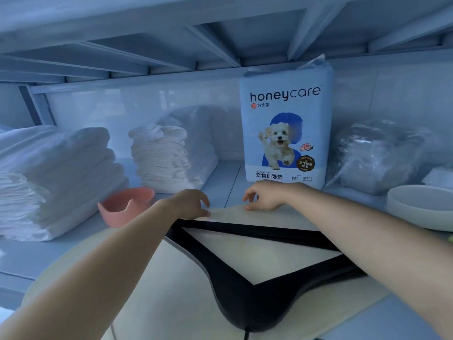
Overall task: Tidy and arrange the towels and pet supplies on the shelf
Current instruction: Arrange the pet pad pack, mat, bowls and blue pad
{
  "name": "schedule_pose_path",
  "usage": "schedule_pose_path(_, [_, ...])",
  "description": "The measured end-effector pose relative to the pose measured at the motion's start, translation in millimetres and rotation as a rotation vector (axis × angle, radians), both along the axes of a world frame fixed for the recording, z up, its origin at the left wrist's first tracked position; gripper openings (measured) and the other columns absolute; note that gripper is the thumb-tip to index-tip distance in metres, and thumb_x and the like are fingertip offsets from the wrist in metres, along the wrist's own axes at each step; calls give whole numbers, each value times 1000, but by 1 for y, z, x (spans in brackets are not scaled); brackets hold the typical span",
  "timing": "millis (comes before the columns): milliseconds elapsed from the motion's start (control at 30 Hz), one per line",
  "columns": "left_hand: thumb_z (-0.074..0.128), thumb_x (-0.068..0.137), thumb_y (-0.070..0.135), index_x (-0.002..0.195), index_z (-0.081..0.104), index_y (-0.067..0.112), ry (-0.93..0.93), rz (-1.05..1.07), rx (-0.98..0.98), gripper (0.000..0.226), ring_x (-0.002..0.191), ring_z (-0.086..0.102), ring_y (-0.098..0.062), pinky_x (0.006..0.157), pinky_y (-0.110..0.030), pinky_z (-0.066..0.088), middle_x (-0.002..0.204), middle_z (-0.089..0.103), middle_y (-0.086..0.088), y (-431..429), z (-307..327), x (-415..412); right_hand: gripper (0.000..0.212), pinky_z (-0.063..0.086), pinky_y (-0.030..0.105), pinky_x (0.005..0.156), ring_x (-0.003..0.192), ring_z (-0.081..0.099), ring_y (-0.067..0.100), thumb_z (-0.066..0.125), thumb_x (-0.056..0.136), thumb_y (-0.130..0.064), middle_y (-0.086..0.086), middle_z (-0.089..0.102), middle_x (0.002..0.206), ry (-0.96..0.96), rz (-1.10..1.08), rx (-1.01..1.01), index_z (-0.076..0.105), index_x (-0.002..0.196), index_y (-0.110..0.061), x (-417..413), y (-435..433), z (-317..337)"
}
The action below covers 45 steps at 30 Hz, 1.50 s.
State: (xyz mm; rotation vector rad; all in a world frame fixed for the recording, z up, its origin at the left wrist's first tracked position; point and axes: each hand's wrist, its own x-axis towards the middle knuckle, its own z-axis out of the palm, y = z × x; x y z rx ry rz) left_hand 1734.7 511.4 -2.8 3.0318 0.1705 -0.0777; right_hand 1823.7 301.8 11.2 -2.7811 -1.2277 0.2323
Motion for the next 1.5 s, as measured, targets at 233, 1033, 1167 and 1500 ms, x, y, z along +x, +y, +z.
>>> schedule_pose_path(233, [58,88,39,111,60,15,-64,-35,-58,33,104,51,-18,88,-26,39,111,57,-2,10,-7,5,29,41,27,82,96,48,15,53,91,-41,1,52,113,-58,-20,-16,59,111,-22,11,12,-6])
schedule_pose_path(1033, [69,81,26,86,66,21,-256,-127,-274,8,86,56,-13,81,-27,46,87,61,6,4,-13,34,15,46,29,82,91,54,15,59,90,-31,-2,58,99,-72,-198,136,64,103,-27,26,-9,-12])
schedule_pose_path(1167, [61,86,34,100,66,21,-228,-118,-264,20,89,55,-11,79,-22,42,94,61,6,8,-15,29,22,41,24,82,97,51,13,60,89,-34,-2,55,105,-62,-226,160,64,108,-25,29,-21,-19])
schedule_pose_path(1500, [62,87,21,99,69,19,-300,-116,-295,15,85,55,-9,77,-18,39,96,67,4,4,-16,40,20,45,32,86,100,53,19,53,93,-36,1,60,113,-127,-282,153,65,105,-26,34,-44,-13])
